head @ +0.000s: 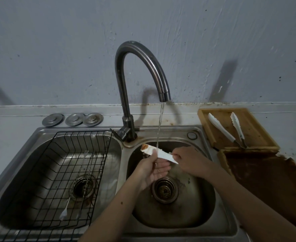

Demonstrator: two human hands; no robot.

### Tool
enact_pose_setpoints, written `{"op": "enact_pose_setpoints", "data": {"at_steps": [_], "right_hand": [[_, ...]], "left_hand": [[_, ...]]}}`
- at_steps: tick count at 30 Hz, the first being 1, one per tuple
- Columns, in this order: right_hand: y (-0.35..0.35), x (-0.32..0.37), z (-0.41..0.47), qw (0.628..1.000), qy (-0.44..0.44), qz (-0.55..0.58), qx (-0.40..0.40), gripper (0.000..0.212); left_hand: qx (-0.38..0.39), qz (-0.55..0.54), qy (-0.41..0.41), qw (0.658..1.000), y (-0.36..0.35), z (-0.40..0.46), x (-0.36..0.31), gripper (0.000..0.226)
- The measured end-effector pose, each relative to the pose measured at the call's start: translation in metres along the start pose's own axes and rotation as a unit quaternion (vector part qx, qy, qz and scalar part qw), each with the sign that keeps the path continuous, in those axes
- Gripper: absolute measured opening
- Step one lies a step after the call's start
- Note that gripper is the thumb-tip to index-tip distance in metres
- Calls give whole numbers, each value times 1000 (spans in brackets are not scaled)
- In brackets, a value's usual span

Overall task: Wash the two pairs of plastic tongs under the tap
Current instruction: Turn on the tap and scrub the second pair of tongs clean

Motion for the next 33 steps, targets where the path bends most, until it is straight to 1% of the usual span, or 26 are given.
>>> {"op": "enact_pose_setpoints", "data": {"at_steps": [2, 3, 7, 9, 12, 14, 16, 17, 20, 23, 28, 31, 33], "right_hand": [[-4, 4, 0, 1000, -4, -13, 1, 18], [-5, 5, 0, 1000, -6, -19, 1, 18], [-11, 10, 0, 1000, -8, -30, 3, 20], [-14, 15, 0, 999, -2, -32, -9, 19], [-18, 22, 2, 997, 12, -75, -35, 16], [-18, 25, 3, 992, 17, -115, -54, 12], [-19, 27, 3, 987, 17, -143, -68, 15], [-19, 28, 3, 985, 18, -153, -75, 18], [-22, 26, 0, 983, 19, -158, -93, 25], [-22, 21, -3, 985, 11, -136, -105, 25], [-17, 13, -10, 983, -1, -141, -119, 21], [-13, 14, -9, 982, -5, -145, -122, 16], [-9, 14, -9, 982, -2, -142, -121, 13]], "left_hand": [[-17, -41, 30, 999, 0, 2, 4, 59], [-20, -46, 37, 998, -1, 2, 6, 58], [-16, -6, 38, 999, -6, 1, 14, 29], [-12, -4, 34, 999, -2, 1, 12, 24], [-25, -30, 26, 999, 7, 2, 6, 28], [-34, -57, 23, 998, 11, 3, 3, 41], [-41, -78, 22, 996, 12, 2, 0, 55], [-41, -81, 19, 996, 9, 1, -2, 54], [-18, -79, 17, 997, -4, -5, -5, 28], [-3, -100, 16, 995, -8, -7, -4, 20], [-9, -144, 5, 990, -5, -6, -5, 18], [0, -107, 6, 994, -17, -6, 2, 23], [0, -108, 2, 994, -25, -5, 3, 26]]}}
Point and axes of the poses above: each hand's wrist, its own z-axis towards the middle knuckle, its own y-axis out of the back of the hand, x = y × z, the point moved 5 cm from there along z, towards the middle knuckle, and after that the axes turned 8 degrees about y, right-handed, at the moved point
